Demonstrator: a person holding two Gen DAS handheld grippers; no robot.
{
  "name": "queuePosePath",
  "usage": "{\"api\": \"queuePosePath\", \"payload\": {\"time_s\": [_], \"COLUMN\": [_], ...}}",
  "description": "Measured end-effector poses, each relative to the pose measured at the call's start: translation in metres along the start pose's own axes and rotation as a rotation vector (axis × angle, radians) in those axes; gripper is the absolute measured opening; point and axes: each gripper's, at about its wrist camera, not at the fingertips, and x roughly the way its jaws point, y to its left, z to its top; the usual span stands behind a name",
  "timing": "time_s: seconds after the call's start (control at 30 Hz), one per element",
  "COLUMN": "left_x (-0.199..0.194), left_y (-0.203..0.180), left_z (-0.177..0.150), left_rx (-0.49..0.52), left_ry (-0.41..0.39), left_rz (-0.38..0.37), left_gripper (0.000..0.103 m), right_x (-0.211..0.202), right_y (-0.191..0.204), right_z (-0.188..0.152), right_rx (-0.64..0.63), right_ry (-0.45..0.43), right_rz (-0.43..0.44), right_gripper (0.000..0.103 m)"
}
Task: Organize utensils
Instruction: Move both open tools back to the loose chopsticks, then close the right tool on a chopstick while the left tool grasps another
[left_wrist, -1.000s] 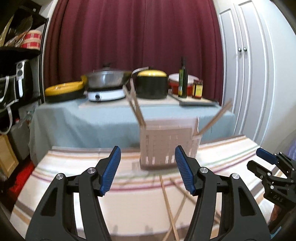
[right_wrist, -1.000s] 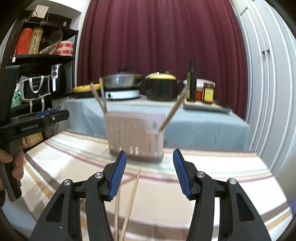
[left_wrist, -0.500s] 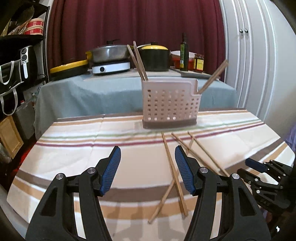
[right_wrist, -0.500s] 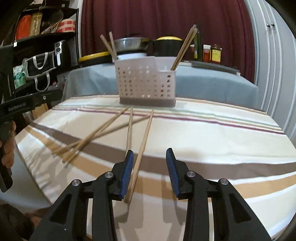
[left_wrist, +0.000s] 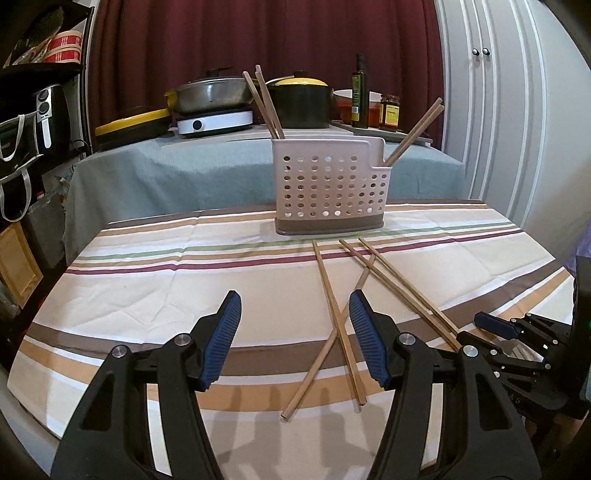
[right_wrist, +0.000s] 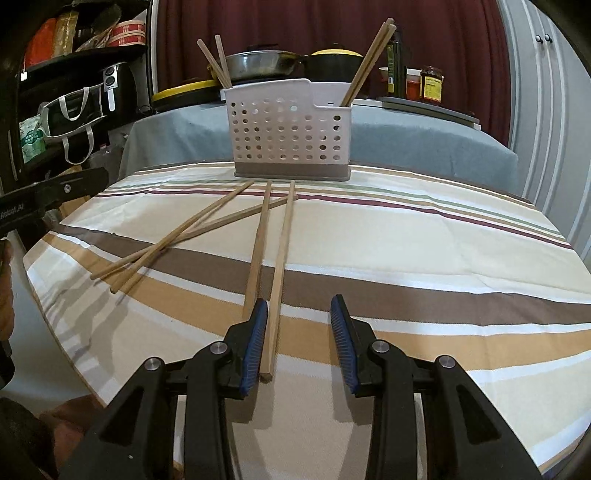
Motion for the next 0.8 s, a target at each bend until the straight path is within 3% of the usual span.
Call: {"api": "queuePosePath", "payload": {"time_s": [0.1, 0.33, 0.5, 0.8], "left_x": [0.001, 0.007, 0.006, 0.015], "left_y": [-0.003, -0.011, -0.022, -0.04], "left_z": [-0.003, -0.014, -0.025, -0.047], "left_rx": [0.003, -0.003, 0.007, 0.036], "left_ry": [0.002, 0.029, 0.023, 0.062], "left_rz": [-0.005, -0.034, -0.053, -0.053], "left_gripper": [0.06, 0.06, 0.058, 0.037], "right_x": [-0.001, -0.004, -0.008, -0.014], "right_y": [0.002, -0.003, -0.014, -0.027], "right_z": [-0.002, -0.004, -0.008, -0.013], "right_rx": [-0.009, 0.0, 0.025, 0.053], "right_ry": [0.001, -0.005, -0.015, -0.031], "right_rz": [0.0, -0.007, -0.03, -0.035], "right_gripper": [0.035, 0.019, 0.016, 0.016]}}
